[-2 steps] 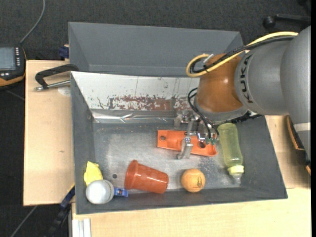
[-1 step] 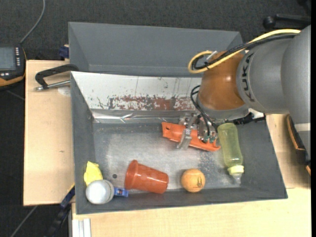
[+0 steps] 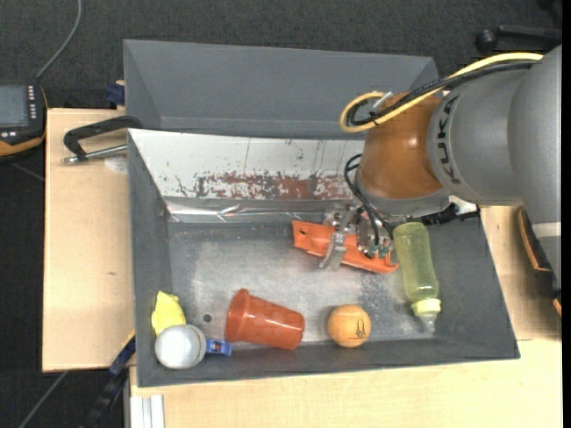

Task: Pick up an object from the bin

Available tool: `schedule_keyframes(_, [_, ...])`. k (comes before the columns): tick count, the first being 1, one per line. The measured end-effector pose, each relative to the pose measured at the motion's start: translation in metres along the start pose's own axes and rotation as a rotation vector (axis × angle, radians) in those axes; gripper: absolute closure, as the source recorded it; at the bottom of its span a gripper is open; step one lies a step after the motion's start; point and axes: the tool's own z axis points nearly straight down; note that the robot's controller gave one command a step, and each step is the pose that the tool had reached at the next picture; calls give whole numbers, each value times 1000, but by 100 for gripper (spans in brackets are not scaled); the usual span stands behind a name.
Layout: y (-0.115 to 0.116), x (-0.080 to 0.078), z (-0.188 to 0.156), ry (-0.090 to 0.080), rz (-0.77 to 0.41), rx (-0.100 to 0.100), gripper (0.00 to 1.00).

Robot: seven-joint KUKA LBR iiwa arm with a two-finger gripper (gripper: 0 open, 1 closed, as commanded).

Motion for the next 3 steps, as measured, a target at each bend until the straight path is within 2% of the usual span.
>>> schedule_keyframes(3, [1,-1,-23,-4,0,-1,100])
